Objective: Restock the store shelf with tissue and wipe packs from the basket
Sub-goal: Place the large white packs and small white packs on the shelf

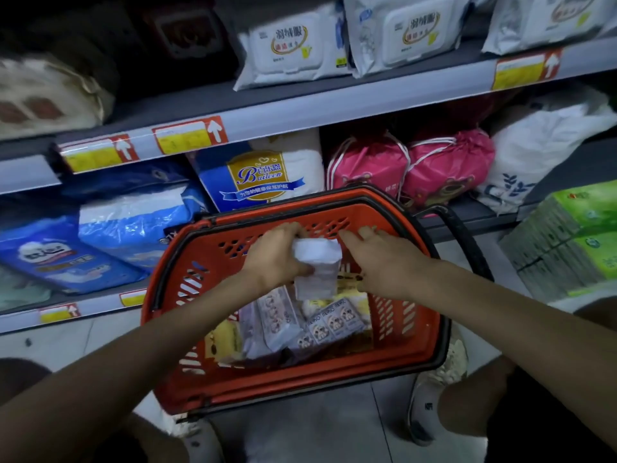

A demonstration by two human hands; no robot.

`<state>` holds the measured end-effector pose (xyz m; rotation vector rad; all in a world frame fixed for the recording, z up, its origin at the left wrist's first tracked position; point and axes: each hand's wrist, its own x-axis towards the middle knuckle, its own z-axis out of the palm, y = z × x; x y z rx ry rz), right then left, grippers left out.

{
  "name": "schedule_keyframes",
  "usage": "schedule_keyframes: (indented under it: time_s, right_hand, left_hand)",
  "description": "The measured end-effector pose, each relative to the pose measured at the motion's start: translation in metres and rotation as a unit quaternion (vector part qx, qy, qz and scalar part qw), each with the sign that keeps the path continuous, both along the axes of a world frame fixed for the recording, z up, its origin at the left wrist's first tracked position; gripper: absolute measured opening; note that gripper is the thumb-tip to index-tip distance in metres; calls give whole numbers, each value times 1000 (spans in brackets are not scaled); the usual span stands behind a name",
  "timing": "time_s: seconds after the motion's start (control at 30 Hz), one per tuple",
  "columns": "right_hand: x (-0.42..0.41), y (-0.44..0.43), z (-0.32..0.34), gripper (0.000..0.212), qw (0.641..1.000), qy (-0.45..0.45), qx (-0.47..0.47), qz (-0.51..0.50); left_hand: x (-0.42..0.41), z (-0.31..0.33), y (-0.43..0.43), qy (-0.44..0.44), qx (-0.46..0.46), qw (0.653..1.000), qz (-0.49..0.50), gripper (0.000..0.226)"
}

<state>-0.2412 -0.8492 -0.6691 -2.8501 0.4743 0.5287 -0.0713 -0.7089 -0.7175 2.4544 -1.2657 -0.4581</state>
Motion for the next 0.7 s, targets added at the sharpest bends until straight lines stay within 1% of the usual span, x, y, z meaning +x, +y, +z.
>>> schedule_keyframes:
  time_s: [0.07, 0.1, 0.13, 0.23, 0.3, 0.4, 0.47, 0.53, 0.63, 0.67, 0.7]
  right_hand:
    - [9, 6, 5, 95, 997, -56, 52, -11]
    - [13, 11, 8, 96, 993, -87, 84, -14]
    - [18, 17, 10, 91, 986, -119, 115, -18]
    - [30, 33, 20, 65, 953, -218, 201, -66]
    - [36, 41, 26, 57, 939, -238, 230, -89]
    - [40, 49, 31, 42, 944, -240, 211, -78]
    - [40, 52, 32, 38, 945, -247, 196, -83]
    - [39, 54, 31, 36, 946, -269, 164, -76]
    - [31, 55, 30, 35, 936, -319, 136, -51]
    - [27, 56, 30, 37, 931, -338, 133, -33]
    - [23, 56, 30, 40, 925, -358, 130, -8]
  left_hand:
    - [6, 27, 14, 66, -43, 996, 29, 55]
    - [7, 39, 21, 97, -62, 993, 37, 56]
    - [9, 50, 27, 120, -78, 989, 41, 57]
    - [10, 75, 41, 180, -129, 974, 49, 60]
    - [7, 84, 51, 232, -175, 955, 63, 64]
    - [1, 86, 66, 287, -216, 930, 83, 69]
    - [-1, 84, 76, 324, -248, 906, 112, 65]
    - [-1, 82, 86, 357, -265, 885, 141, 54]
    - [1, 74, 101, 380, -267, 856, 226, 28]
    - [2, 70, 105, 396, -267, 839, 261, 24]
    - [4, 64, 109, 419, -259, 818, 296, 26]
